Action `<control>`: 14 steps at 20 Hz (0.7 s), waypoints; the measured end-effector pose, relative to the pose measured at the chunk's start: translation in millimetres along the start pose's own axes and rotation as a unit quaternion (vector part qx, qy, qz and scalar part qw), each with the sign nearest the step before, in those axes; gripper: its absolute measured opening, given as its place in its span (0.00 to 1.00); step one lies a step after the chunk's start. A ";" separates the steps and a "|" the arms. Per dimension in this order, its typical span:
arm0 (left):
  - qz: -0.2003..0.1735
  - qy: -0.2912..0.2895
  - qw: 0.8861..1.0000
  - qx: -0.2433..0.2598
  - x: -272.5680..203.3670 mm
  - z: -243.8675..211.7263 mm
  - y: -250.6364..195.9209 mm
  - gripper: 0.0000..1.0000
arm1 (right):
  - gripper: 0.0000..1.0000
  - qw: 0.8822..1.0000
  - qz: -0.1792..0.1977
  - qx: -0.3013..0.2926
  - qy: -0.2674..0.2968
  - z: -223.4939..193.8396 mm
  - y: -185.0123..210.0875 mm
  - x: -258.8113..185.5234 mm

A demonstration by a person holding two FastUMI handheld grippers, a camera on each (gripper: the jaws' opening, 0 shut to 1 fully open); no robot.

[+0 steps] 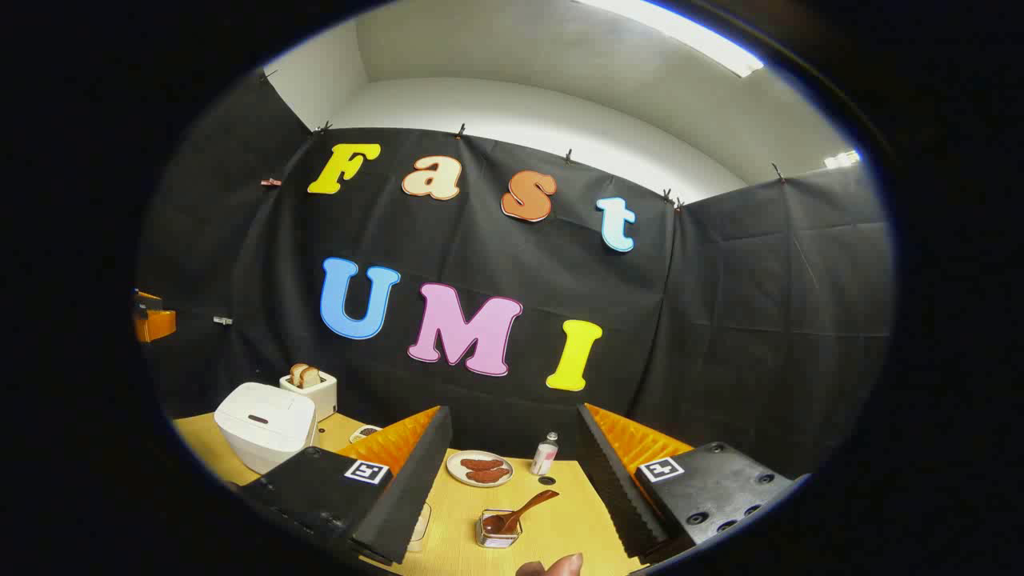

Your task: Close the left gripper, press the button to open the rice cooker; take a wooden spoon from the chopstick holder with the right hand, scoop a spoonful of rice and pour it into the rice cooker, then put the wooden spoon back into the chopstick holder.

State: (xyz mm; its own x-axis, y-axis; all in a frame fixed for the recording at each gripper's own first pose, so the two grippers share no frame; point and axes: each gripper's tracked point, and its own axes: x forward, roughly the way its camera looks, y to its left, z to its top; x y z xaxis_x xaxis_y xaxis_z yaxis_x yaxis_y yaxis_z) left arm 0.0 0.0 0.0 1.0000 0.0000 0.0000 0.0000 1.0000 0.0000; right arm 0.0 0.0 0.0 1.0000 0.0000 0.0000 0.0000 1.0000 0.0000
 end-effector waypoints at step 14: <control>-0.005 0.007 1.000 0.001 1.2 -6.9 -5.1 0.95 | 0.97 1.000 -0.010 -0.003 0.003 2.9 -6.9 -5.9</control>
State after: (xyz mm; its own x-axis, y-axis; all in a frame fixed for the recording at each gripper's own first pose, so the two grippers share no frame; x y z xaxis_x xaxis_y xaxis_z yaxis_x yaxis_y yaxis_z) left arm 1.2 -5.1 -6.9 0.9999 -0.0091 -0.0141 0.0091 1.0000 0.0021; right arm -5.9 -6.9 2.9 0.9998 -0.0191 -0.0053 0.0191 0.9998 -0.0052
